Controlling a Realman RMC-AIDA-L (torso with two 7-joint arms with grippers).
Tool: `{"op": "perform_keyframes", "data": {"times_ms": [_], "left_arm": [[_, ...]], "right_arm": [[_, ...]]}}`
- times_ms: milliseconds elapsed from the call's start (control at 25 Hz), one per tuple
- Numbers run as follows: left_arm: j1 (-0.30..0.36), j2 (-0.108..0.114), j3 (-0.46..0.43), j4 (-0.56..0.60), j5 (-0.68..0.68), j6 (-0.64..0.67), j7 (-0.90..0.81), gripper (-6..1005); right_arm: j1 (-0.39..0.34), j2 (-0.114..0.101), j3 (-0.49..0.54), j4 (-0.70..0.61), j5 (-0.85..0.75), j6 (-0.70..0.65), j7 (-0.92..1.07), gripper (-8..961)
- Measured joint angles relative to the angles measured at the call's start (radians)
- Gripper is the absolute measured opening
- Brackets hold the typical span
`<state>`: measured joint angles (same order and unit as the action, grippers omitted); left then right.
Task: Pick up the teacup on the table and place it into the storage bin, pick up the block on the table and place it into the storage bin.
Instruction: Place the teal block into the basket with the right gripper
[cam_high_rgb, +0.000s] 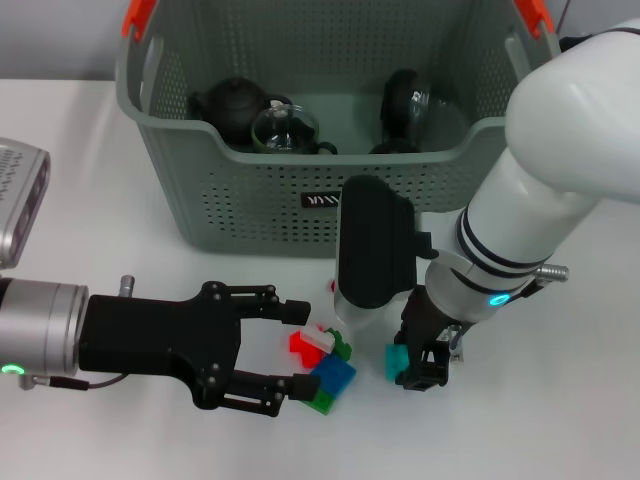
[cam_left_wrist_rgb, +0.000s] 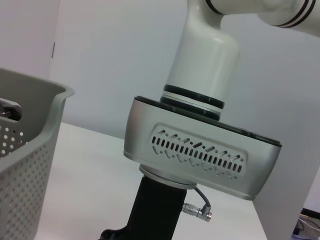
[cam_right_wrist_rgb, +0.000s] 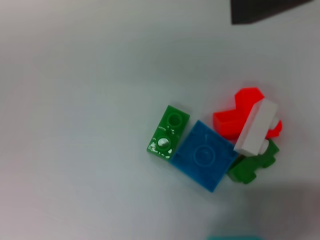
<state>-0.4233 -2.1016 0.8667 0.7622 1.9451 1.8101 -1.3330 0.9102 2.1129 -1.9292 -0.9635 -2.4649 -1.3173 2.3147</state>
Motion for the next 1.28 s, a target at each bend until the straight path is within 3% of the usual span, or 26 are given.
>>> {"op": "perform_keyframes", "data": {"times_ms": [240,400,640,840,1000,1280], "left_arm": [[0.002,0.001,0.0,0.0,0.0,0.002,0.0,814],[0.003,0.004,0.0,0.001,0.0,0.009,0.0,814],[0.003,0.006,0.0,0.003,0.0,0.013,0.0,814],[0.003,0.007,0.0,0.006,0.0,0.013,0.0,814],[0.002,0.007,0.0,0.006,0.0,0.013,0.0,814],[-0.001,0.008,0.0,0.006,0.0,0.012,-0.004,814]], "right_arm": [[0.001,-0.009,0.031,-0.036,-0.001,-0.045,0.004,430],[-0.001,-0.014,0.123,-0.111,-0.003,-0.134,-0.012,429],[-0.005,-0.016,0.372,-0.302,-0.035,-0.347,-0.058,429],[0.031,-0.02,0.692,-0.463,-0.005,-0.445,-0.103,430],[0.03,-0.02,0.853,-0.48,0.069,-0.316,-0.103,430],[0.001,-0.017,0.842,-0.311,0.09,-0.018,-0.097,429]]}}
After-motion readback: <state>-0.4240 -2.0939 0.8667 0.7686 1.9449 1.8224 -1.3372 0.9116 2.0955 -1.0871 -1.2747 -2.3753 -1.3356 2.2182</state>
